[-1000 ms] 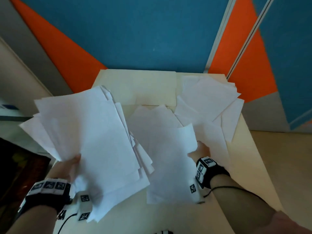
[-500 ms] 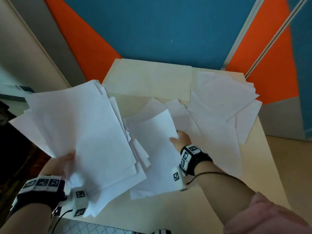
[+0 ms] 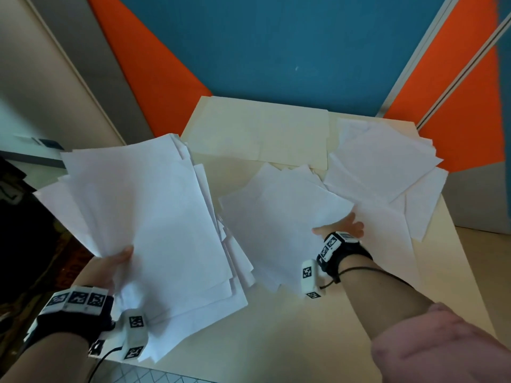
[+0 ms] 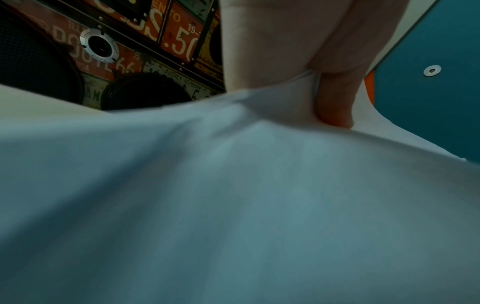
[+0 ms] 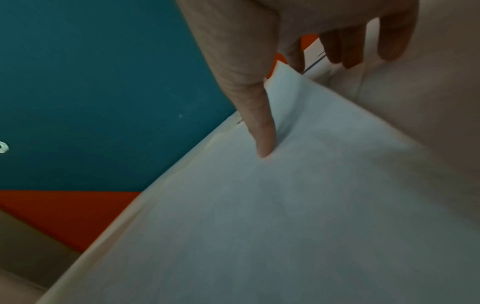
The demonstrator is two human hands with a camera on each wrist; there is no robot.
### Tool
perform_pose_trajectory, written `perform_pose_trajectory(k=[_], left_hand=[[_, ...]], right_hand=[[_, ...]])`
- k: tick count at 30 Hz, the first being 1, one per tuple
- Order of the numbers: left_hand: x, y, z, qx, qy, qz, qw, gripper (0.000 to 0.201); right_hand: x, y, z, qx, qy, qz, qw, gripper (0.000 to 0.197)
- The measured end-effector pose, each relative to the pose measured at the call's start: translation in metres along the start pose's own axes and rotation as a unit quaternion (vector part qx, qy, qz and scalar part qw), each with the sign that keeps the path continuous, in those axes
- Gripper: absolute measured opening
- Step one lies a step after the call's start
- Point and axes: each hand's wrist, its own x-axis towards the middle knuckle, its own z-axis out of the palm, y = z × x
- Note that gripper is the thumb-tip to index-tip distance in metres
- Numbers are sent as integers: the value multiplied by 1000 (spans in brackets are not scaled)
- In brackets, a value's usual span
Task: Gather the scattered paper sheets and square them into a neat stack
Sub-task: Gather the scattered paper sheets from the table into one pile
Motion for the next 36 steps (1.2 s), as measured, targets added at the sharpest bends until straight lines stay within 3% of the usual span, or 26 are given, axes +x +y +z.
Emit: perform_pose_trajectory(k=[3,6,9,12,16,20,25,27,29,30,34,36], left_hand=[[2,6,10,-7,4,23,1000,24],[-1,14,24,-13,13,37,999,10],[-1,19,33,-12,22,46,999,20],[3,22,35,18,40,40,998,44],[11,29,34,66,59,38,995,68],[4,40,47,118,101,65,986,61],[-10,51,61,131,109,96,981,69],[-19,57,71,134,103,118,979,56],[-27,59,83,122,94,124,980,51],[-30,59,91,111,86,137,980,52],[-37,52,119,65,-16,155,986,78],[-41,48,134,67,-62,143,986,72]], right_hand=[[6,-5,-2,23,-31,23,999,103],[11,-2,6,141,-38,11,989,69],[7,2,10,244,-18,-48,968,31],[-5,-1,-4,350,-45,-105,930,42],[-19,-16,-48,370,-97,-191,904,33],[-36,-29,-102,290,-119,-281,907,20],[-66,-36,-154,252,-177,-361,880,22],[-75,-39,-163,262,-199,-364,871,20],[-80,-45,-163,281,-210,-350,869,37],[-81,-48,-158,303,-213,-340,864,44],[-76,-53,-130,416,-188,-285,843,38],[-72,-49,-116,430,-152,-248,855,30]])
